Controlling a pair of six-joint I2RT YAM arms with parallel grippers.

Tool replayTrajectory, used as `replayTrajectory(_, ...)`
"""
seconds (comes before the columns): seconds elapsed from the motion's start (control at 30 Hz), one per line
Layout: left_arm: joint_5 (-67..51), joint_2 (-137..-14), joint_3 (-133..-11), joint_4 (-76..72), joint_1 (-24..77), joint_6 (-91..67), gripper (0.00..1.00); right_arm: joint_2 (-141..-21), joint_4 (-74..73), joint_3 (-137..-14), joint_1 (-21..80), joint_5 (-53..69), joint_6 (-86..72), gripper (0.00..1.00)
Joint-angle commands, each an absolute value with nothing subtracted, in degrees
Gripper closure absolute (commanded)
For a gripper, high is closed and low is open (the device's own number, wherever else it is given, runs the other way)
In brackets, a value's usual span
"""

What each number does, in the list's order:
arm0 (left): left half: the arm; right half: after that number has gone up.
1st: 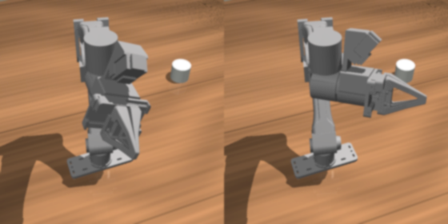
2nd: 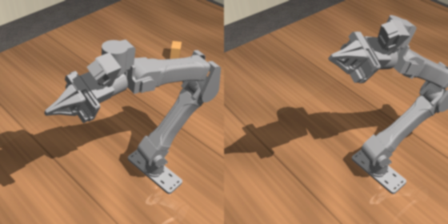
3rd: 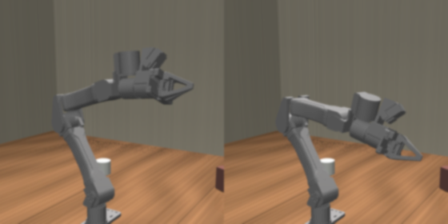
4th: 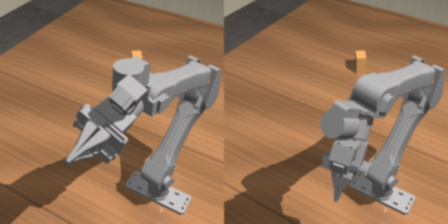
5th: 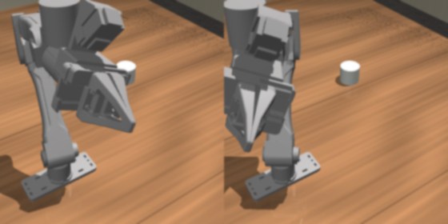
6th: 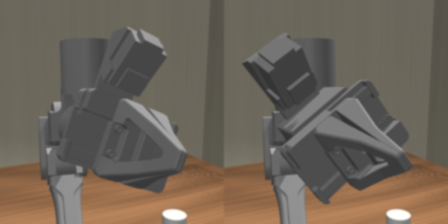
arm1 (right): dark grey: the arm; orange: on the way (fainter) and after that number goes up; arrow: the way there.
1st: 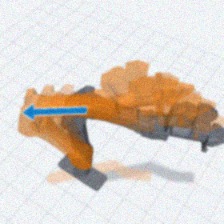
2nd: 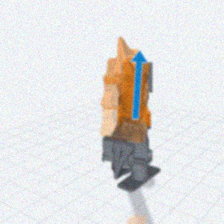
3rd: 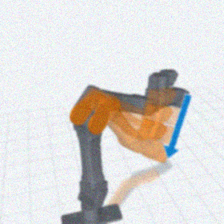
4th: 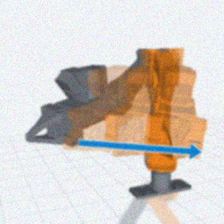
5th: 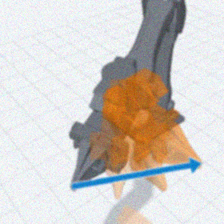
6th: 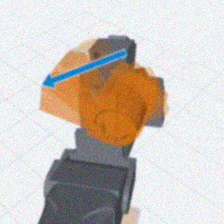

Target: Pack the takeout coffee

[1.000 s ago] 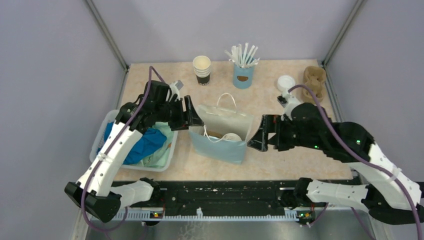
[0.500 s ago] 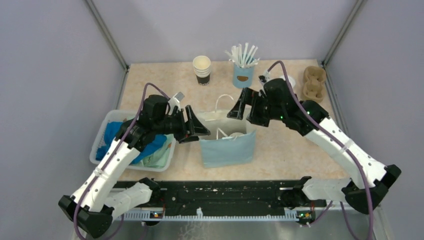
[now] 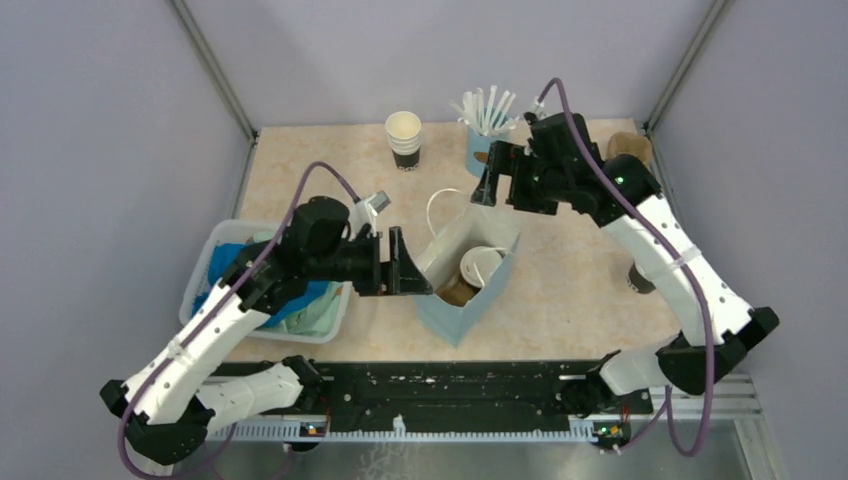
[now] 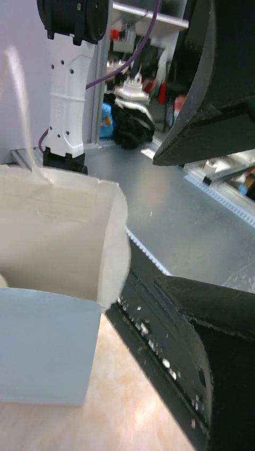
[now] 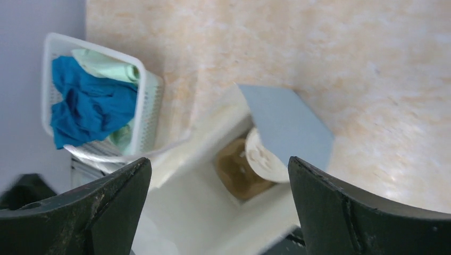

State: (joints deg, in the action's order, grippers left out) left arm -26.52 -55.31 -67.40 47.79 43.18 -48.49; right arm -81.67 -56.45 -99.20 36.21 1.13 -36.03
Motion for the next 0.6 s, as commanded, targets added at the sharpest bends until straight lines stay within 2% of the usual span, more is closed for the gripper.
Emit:
replayTrajectory(0.0, -18.53, -54.48, -81.2, 58.19, 43.33, -36.31, 0.15, -72.56, -71.59, -100.92, 35.86, -7.07, -34.96, 0.01)
replayTrajectory(0.17, -11.39, -64.27, -94.06, 63.31, 43.25, -30.3, 0.09, -63.3, -73.74, -94.4, 35.68, -2.7, -44.04, 0.01)
replayTrajectory(0.33, -11.51, -76.19, -100.5, 59.64, 41.58, -24.72, 0.02, -53.37, -54.62, -74.26, 35.68, 8.62, -56.6, 0.01)
replayTrajectory(0.5, -12.84, -84.11, -105.01, 58.46, 38.19, -21.81, 0.06, -51.92, -42.21, -67.05, 35.13, 8.21, -61.47, 0.01)
replayTrajectory(0.57, -15.28, -84.84, -103.53, 56.68, 36.45, -22.4, 0.13, -53.53, -39.25, -66.08, 34.99, 9.54, -61.75, 0.01)
